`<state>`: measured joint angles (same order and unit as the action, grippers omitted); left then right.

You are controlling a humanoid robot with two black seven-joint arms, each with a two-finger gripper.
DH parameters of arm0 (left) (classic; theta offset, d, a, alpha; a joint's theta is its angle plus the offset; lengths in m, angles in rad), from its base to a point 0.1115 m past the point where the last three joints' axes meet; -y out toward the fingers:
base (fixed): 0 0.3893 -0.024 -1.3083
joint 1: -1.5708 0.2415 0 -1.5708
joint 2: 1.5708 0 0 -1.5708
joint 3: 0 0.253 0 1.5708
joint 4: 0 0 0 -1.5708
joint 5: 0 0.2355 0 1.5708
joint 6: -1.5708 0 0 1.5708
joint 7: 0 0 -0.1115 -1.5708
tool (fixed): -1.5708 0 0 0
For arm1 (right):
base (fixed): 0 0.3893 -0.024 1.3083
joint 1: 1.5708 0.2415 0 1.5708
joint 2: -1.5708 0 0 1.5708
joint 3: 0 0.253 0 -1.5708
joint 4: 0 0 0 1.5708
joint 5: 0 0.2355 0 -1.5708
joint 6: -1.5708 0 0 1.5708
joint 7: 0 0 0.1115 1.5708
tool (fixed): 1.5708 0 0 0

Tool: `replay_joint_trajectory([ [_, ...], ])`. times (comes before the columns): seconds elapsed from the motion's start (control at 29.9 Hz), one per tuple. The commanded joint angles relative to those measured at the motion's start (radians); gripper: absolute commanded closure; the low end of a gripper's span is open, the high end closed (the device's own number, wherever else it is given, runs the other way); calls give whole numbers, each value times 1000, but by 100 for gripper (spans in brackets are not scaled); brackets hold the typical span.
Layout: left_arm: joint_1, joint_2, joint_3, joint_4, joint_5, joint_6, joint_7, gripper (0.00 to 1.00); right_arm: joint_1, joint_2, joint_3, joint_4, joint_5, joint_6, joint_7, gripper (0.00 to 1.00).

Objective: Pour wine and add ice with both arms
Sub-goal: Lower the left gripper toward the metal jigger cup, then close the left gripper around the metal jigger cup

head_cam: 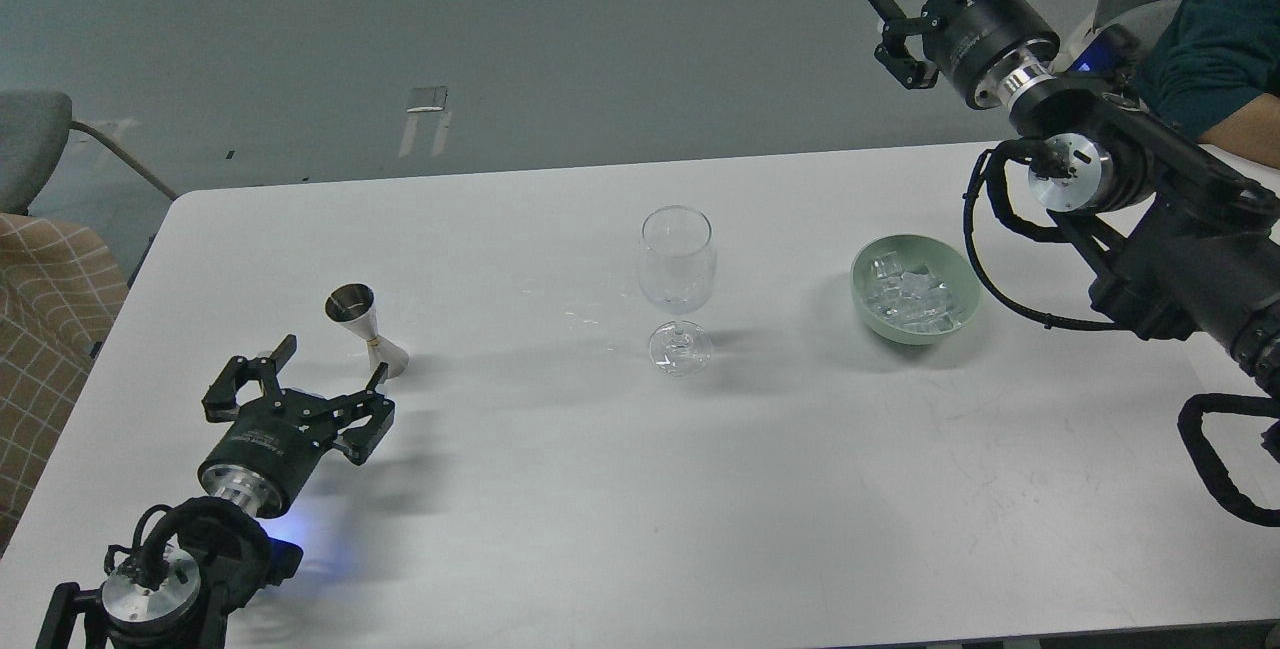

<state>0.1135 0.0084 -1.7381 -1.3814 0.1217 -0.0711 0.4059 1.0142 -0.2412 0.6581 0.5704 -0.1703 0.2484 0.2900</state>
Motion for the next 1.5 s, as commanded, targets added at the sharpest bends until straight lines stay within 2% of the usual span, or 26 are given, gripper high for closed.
replay_joint_trajectory([
  [0.0,-23,-8,0,31,13,1,-2,1,0,-1,0,0,0,-1,0,0],
  [0.5,-166,-8,-6,185,62,5,-5,2,0,2,-2,0,-1,-1,0,0],
  [0.6,-186,-8,-6,203,62,23,-9,2,0,0,-2,2,-1,-1,0,0],
  [0.7,-204,-8,-5,217,62,40,-33,2,0,0,-2,3,-1,-1,0,0],
  [0.97,-219,-8,-5,232,62,42,-35,6,0,2,-3,3,-3,-1,-2,0],
  [1.04,-219,-8,-3,232,62,42,-35,11,0,2,-3,3,-3,-1,-2,0],
  [1.14,-222,-8,-3,234,64,45,-35,23,0,0,-3,5,-3,-1,-3,0],
  [1.24,-224,-8,-3,236,69,45,-36,42,0,0,-3,5,-3,-1,-3,0],
  [1.47,-247,-8,-5,268,88,43,-42,48,0,0,-3,5,-3,-1,-3,0],
])
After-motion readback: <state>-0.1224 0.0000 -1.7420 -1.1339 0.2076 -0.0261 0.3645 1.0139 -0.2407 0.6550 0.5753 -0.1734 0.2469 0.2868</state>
